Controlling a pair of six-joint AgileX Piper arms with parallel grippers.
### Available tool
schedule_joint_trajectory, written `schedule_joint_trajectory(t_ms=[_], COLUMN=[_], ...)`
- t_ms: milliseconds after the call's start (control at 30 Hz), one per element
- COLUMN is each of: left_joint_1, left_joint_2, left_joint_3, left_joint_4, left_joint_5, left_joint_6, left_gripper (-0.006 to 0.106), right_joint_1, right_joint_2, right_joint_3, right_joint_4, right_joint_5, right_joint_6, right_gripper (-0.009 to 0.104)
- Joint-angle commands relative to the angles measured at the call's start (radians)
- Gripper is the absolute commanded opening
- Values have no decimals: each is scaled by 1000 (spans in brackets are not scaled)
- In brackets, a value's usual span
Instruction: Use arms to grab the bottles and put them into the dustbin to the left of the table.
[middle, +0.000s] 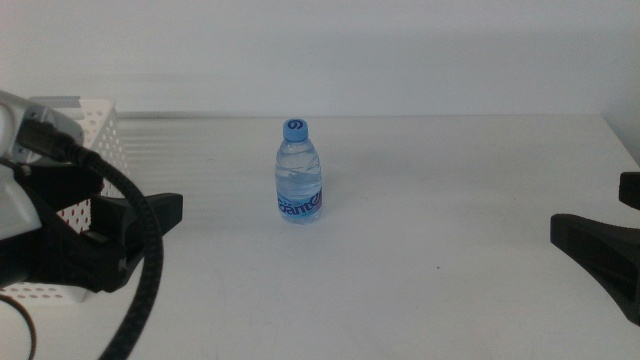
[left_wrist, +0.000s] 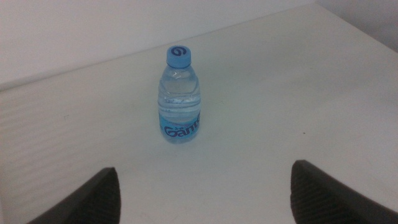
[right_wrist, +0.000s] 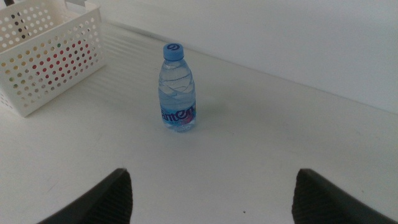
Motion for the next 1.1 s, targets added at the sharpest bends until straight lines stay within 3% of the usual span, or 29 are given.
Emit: schedule_joint_trajectory(t_ms=[0, 267, 433, 600, 1067], left_joint_1=[-7, -6, -6, -6, -36], left_joint_2=[-6, 54, 191, 334, 609], left_joint_3=[-25, -64, -206, -313, -222], left_joint_4=[-18, -21, 36, 24, 43], left_joint_5=[-100, -210, -210, -285, -711], left_joint_6=[-4, 2, 2, 1, 2], left_gripper=[90, 90, 90, 90, 90], right_joint_1=[2, 2, 2, 2, 2], right_joint_2=[0, 0, 0, 0, 0], right_joint_3=[-39, -39, -39, -39, -39], right_joint_4=[-11, -11, -11, -11, -11], right_joint_5=[-61, -61, -61, -61, -61], right_joint_6=[-5, -5, -5, -5, -5], right_gripper=[67, 67, 67, 67, 67])
